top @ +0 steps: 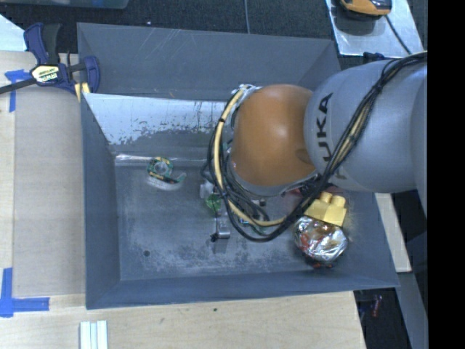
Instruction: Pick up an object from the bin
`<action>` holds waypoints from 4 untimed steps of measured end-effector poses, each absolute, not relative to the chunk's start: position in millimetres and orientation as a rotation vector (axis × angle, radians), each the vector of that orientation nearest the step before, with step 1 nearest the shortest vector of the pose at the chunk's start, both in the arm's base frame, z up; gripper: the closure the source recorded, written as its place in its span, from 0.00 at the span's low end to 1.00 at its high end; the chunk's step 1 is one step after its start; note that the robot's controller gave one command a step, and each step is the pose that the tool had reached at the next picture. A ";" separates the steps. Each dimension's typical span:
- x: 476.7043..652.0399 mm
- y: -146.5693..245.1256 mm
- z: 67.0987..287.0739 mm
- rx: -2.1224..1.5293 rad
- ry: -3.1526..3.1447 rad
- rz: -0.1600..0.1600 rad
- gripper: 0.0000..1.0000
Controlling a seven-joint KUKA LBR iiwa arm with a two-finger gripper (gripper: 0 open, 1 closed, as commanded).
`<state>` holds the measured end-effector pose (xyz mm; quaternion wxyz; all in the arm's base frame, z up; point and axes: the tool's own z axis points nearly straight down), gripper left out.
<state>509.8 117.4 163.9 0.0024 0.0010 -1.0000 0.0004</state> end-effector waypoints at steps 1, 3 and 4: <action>511.8 117.1 167.6 0.000 -3.144 -0.001 0.00; 583.9 38.7 91.3 0.153 -3.141 -0.003 0.00; 590.2 35.3 89.7 0.131 -3.152 -0.001 0.00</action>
Offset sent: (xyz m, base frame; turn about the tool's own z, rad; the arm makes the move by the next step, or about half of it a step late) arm 0.0775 -0.0789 -0.0939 -0.0575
